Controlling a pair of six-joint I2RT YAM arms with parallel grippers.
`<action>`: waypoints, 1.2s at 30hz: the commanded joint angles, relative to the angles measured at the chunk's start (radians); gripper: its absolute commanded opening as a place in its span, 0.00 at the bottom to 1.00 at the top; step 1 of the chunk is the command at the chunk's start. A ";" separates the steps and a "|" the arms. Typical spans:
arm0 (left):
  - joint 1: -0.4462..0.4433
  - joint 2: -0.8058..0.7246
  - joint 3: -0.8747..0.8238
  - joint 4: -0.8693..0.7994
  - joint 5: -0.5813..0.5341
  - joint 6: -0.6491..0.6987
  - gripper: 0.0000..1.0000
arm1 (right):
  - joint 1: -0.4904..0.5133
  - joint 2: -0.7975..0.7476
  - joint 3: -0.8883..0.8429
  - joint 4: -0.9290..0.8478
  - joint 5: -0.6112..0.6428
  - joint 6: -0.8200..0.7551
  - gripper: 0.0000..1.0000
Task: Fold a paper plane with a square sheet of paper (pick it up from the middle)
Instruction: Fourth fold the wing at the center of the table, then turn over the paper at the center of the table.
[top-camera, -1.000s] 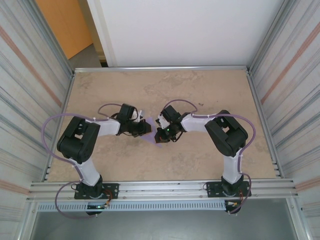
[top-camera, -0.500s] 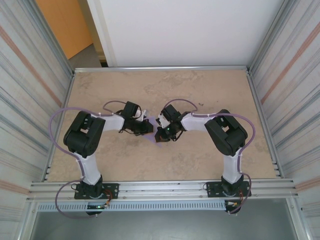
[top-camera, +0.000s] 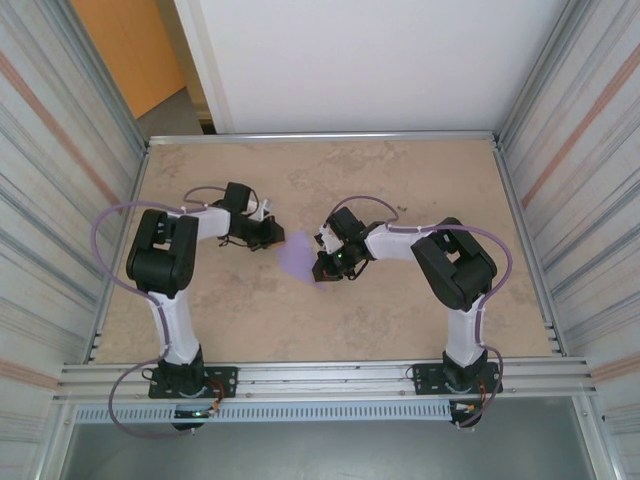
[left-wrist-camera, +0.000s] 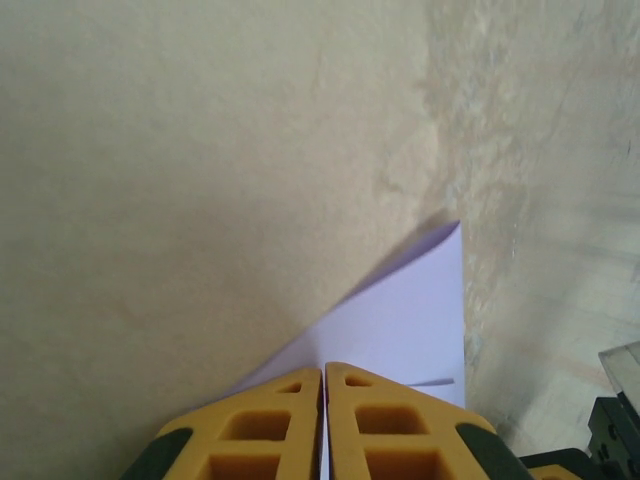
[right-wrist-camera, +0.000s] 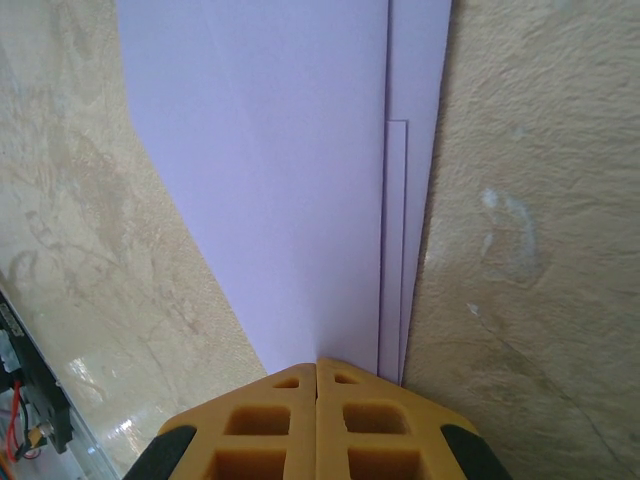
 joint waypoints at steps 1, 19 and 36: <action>0.078 0.054 0.032 -0.018 -0.130 0.038 0.12 | -0.022 0.059 -0.073 -0.197 0.157 -0.019 0.05; 0.090 -0.311 -0.104 0.079 -0.143 -0.136 0.29 | -0.070 -0.139 0.048 0.041 0.045 0.089 0.38; 0.090 -0.707 -0.484 0.108 -0.158 -0.283 0.54 | -0.110 0.120 0.293 -0.104 -0.058 -0.111 0.35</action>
